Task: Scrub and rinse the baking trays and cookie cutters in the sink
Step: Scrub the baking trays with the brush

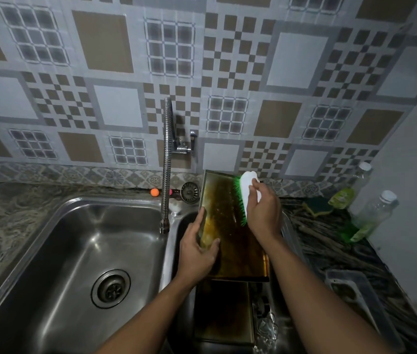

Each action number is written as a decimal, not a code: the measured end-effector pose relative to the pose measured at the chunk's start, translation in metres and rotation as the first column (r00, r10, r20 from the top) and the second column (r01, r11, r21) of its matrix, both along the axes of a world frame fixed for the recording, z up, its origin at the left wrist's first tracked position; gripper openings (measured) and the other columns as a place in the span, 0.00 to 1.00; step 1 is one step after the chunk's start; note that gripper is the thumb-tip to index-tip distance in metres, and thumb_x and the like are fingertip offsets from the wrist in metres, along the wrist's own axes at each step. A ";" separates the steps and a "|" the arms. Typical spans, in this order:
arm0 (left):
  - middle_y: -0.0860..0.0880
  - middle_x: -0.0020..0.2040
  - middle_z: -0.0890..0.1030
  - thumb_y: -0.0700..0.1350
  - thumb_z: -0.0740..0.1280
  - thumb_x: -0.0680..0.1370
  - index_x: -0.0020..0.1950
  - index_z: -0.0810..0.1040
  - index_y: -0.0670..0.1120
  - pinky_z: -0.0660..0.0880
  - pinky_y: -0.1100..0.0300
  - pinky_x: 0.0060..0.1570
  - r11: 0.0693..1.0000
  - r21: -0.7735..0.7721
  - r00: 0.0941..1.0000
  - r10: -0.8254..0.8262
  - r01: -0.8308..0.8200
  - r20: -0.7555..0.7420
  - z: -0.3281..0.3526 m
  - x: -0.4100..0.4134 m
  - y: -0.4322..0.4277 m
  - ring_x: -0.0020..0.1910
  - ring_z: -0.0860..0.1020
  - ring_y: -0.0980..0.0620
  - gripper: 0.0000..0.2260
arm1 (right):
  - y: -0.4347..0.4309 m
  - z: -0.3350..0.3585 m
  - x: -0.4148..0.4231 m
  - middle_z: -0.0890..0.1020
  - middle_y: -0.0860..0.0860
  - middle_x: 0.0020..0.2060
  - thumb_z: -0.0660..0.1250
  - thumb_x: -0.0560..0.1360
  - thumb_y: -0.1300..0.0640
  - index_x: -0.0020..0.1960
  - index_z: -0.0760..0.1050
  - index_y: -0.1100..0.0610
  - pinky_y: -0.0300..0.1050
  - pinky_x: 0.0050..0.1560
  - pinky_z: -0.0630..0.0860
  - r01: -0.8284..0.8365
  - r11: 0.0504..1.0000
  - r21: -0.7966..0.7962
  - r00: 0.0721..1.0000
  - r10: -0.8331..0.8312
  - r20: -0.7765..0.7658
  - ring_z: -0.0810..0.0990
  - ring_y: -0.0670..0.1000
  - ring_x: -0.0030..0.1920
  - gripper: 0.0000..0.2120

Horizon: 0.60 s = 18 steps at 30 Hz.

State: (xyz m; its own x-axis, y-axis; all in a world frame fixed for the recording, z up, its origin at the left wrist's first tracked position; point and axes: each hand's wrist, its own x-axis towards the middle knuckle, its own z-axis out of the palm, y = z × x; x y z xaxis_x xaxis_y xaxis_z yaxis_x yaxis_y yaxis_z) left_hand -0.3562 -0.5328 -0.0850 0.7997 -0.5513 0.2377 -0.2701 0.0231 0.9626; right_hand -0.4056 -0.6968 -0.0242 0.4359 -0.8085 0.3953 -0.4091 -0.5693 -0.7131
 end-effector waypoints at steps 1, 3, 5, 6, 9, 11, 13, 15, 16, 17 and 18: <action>0.61 0.63 0.70 0.32 0.72 0.72 0.77 0.63 0.48 0.67 0.76 0.61 1.000 -0.005 1.000 -0.008 0.008 -0.009 0.002 -0.001 -0.003 0.62 0.70 0.73 0.36 | 0.003 0.004 0.005 0.79 0.52 0.59 0.59 0.81 0.51 0.64 0.76 0.53 0.40 0.44 0.69 -0.001 1.000 0.012 1.000 0.001 0.006 0.77 0.53 0.57 0.15; 0.61 0.62 0.70 0.32 0.71 0.72 0.76 0.63 0.48 0.68 0.77 0.58 1.000 -0.023 1.000 -0.005 0.004 -0.026 0.006 -0.001 -0.007 0.60 0.71 0.74 0.35 | 0.015 0.008 0.017 0.79 0.51 0.59 0.59 0.81 0.51 0.65 0.75 0.52 0.40 0.44 0.70 -0.089 0.996 -0.018 0.996 0.088 -0.014 0.77 0.52 0.56 0.15; 0.61 0.62 0.72 0.37 0.69 0.73 0.75 0.63 0.50 0.69 0.77 0.55 0.999 -0.042 0.999 0.020 -0.022 -0.050 0.010 0.001 -0.009 0.59 0.72 0.73 0.32 | 0.033 0.006 0.023 0.79 0.49 0.56 0.58 0.81 0.50 0.65 0.75 0.51 0.45 0.46 0.75 -0.236 0.970 -0.056 0.971 0.232 -0.063 0.78 0.51 0.54 0.15; 0.61 0.63 0.72 0.40 0.66 0.72 0.74 0.64 0.52 0.68 0.77 0.55 0.998 -0.045 0.997 0.036 -0.039 -0.064 0.010 0.004 -0.008 0.61 0.72 0.71 0.30 | 0.041 0.001 0.022 0.79 0.49 0.55 0.58 0.81 0.50 0.65 0.75 0.51 0.47 0.47 0.77 -0.302 0.951 -0.065 0.952 0.296 -0.082 0.78 0.50 0.52 0.15; 0.61 0.68 0.70 0.41 0.58 0.73 0.75 0.65 0.50 0.66 0.76 0.61 0.998 -0.022 0.997 0.051 -0.053 -0.057 0.006 0.012 -0.002 0.66 0.68 0.72 0.29 | 0.046 -0.010 0.006 0.80 0.49 0.54 0.59 0.81 0.50 0.65 0.76 0.51 0.46 0.47 0.77 -0.347 0.931 -0.116 0.937 0.339 -0.085 0.78 0.49 0.51 0.15; 0.61 0.66 0.72 0.41 0.57 0.74 0.76 0.65 0.50 0.67 0.73 0.62 1.000 -0.015 0.999 0.019 -0.020 -0.039 0.002 0.013 0.004 0.63 0.70 0.71 0.28 | 0.036 -0.009 -0.004 0.80 0.49 0.54 0.60 0.81 0.51 0.65 0.76 0.52 0.42 0.42 0.73 -0.262 0.957 -0.127 0.964 0.255 -0.071 0.77 0.48 0.49 0.15; 0.63 0.61 0.73 0.41 0.57 0.75 0.76 0.65 0.52 0.68 0.71 0.59 1.000 -0.010 0.999 -0.024 0.024 -0.026 -0.001 0.009 0.005 0.59 0.73 0.69 0.28 | 0.022 -0.002 -0.006 0.80 0.51 0.54 0.60 0.81 0.52 0.64 0.77 0.53 0.40 0.40 0.69 -0.140 0.981 -0.131 0.990 0.135 -0.047 0.78 0.51 0.49 0.14; 0.64 0.66 0.73 0.42 0.57 0.77 0.76 0.65 0.53 0.65 0.63 0.67 0.999 -0.019 0.999 -0.041 0.040 -0.007 0.001 0.005 0.000 0.67 0.70 0.64 0.27 | 0.014 0.008 0.000 0.80 0.52 0.54 0.60 0.81 0.53 0.63 0.77 0.54 0.39 0.41 0.68 -0.053 0.993 -0.106 0.999 0.052 -0.006 0.78 0.52 0.51 0.14; 0.63 0.68 0.72 0.42 0.57 0.78 0.76 0.65 0.52 0.63 0.61 0.70 0.999 -0.027 0.999 -0.034 0.034 0.007 0.004 0.003 -0.003 0.69 0.69 0.62 0.26 | 0.014 0.013 0.006 0.80 0.52 0.55 0.60 0.81 0.52 0.63 0.77 0.54 0.39 0.40 0.67 -0.039 0.994 -0.097 0.999 0.040 0.012 0.78 0.51 0.52 0.14; 0.63 0.67 0.72 0.43 0.56 0.78 0.76 0.65 0.51 0.63 0.63 0.69 0.999 -0.036 1.000 -0.021 0.022 0.014 0.008 0.003 -0.006 0.68 0.69 0.64 0.25 | 0.018 0.015 0.011 0.80 0.51 0.55 0.59 0.81 0.52 0.63 0.77 0.54 0.37 0.39 0.67 -0.046 0.994 -0.094 0.999 0.049 0.021 0.77 0.49 0.52 0.14; 0.63 0.65 0.72 0.43 0.56 0.78 0.76 0.65 0.50 0.64 0.68 0.65 0.999 -0.048 1.000 -0.013 0.013 0.015 0.013 0.003 -0.009 0.64 0.71 0.68 0.24 | 0.024 0.017 0.017 0.80 0.50 0.55 0.59 0.81 0.52 0.63 0.77 0.53 0.35 0.38 0.68 -0.073 0.993 -0.097 0.997 0.076 0.022 0.77 0.48 0.51 0.14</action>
State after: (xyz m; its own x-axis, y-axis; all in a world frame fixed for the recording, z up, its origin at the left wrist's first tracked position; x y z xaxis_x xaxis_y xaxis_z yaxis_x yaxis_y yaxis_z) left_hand -0.3535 -0.5420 -0.0721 0.7888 -0.5495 0.2755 -0.2835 0.0726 0.9562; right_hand -0.3890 -0.6730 -0.0071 0.4823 -0.7321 0.4811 -0.3452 -0.6636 -0.6637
